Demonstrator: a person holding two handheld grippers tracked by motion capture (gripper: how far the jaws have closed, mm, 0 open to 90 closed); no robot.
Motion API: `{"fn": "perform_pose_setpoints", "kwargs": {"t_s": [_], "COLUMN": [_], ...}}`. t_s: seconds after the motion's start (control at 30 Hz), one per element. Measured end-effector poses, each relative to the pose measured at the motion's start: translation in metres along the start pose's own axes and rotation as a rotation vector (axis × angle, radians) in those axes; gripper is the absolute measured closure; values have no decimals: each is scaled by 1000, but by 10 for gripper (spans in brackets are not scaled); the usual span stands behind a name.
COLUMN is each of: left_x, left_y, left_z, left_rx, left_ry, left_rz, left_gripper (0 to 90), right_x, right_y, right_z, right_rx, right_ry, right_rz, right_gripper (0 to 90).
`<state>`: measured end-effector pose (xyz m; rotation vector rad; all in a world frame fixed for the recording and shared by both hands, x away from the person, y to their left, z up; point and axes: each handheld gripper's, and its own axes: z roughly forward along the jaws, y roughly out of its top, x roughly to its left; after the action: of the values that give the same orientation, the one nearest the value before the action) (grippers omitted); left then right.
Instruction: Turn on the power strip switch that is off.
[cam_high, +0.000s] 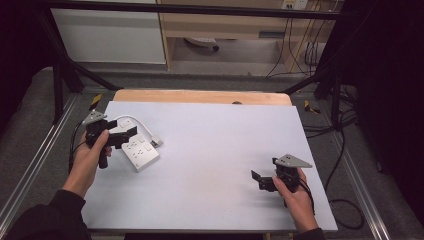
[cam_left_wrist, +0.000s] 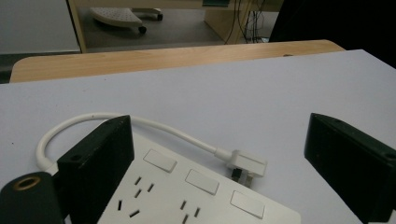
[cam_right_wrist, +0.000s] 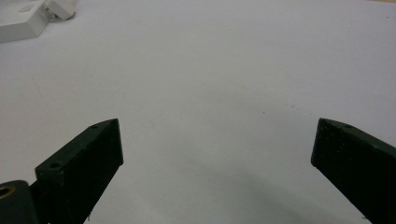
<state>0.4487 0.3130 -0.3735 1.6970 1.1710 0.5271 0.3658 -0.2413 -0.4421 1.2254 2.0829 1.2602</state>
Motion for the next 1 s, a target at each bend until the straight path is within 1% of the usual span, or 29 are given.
{"fn": "perform_pose_setpoints", "kwargs": {"t_s": [0.2,0.37,0.47,0.53,0.83,1.0], "left_x": [-3,-6,-8,-11,-22,-28], "left_y": [-2,-7,-11,-16,-35,-43], "left_z": [-9,-16,-21,-25,-42,-49], "left_rx": [-14,-30,-32,-37,-48,-49], "left_ry": [-13,-24,-29,-37,-57,-66], "left_rz": [6,8,10,4,0,7], "left_gripper": [79,78,78,78,78,78], "right_x": [0,0,0,0,0,0], "right_y": [0,0,0,0,0,0], "right_z": [0,0,0,0,0,0], "right_rx": [0,0,0,-1,0,0], "right_ry": [1,0,1,0,-1,-1], "right_rz": [0,0,0,0,0,1], "right_gripper": [27,27,27,27,27,27]}}
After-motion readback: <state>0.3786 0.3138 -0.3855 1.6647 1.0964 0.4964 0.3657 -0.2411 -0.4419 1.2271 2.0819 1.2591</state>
